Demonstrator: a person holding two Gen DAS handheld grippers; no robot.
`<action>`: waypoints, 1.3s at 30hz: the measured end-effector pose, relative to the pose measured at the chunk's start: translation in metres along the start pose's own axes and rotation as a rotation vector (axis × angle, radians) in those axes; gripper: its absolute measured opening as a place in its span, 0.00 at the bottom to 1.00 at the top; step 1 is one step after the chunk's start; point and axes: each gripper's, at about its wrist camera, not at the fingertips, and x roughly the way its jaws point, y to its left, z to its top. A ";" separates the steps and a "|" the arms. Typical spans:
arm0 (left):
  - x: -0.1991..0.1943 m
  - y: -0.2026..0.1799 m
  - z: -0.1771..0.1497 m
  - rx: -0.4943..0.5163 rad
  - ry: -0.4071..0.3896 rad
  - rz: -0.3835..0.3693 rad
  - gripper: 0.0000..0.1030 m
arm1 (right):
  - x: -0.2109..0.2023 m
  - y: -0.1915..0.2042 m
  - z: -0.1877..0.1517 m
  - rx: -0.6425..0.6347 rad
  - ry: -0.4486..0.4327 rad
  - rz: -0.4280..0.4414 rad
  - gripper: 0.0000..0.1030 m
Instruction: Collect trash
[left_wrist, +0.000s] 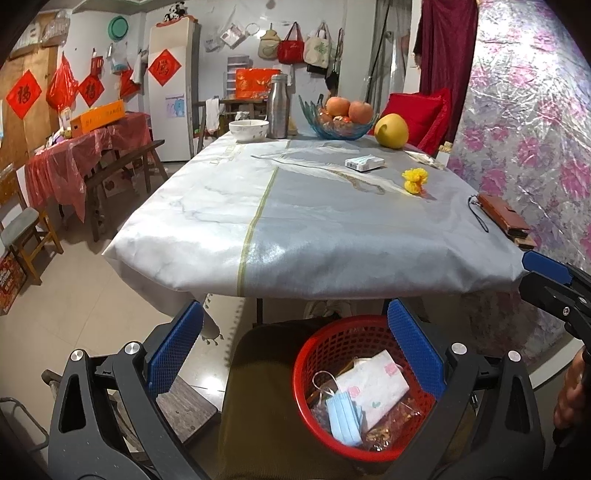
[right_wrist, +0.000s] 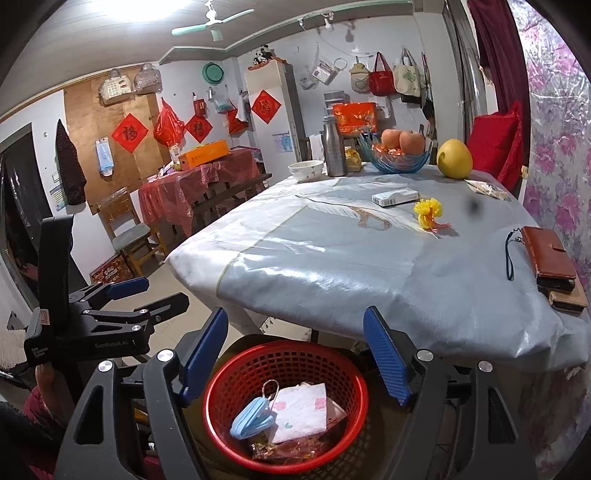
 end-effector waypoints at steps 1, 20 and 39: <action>0.005 0.002 0.003 -0.003 0.007 0.000 0.93 | 0.004 -0.003 0.002 0.004 0.004 -0.001 0.73; 0.088 -0.003 0.053 0.011 0.108 0.001 0.93 | 0.080 -0.061 0.044 0.093 0.061 -0.029 0.74; 0.177 -0.017 0.110 0.048 0.164 -0.006 0.93 | 0.151 -0.134 0.082 0.173 0.101 -0.090 0.75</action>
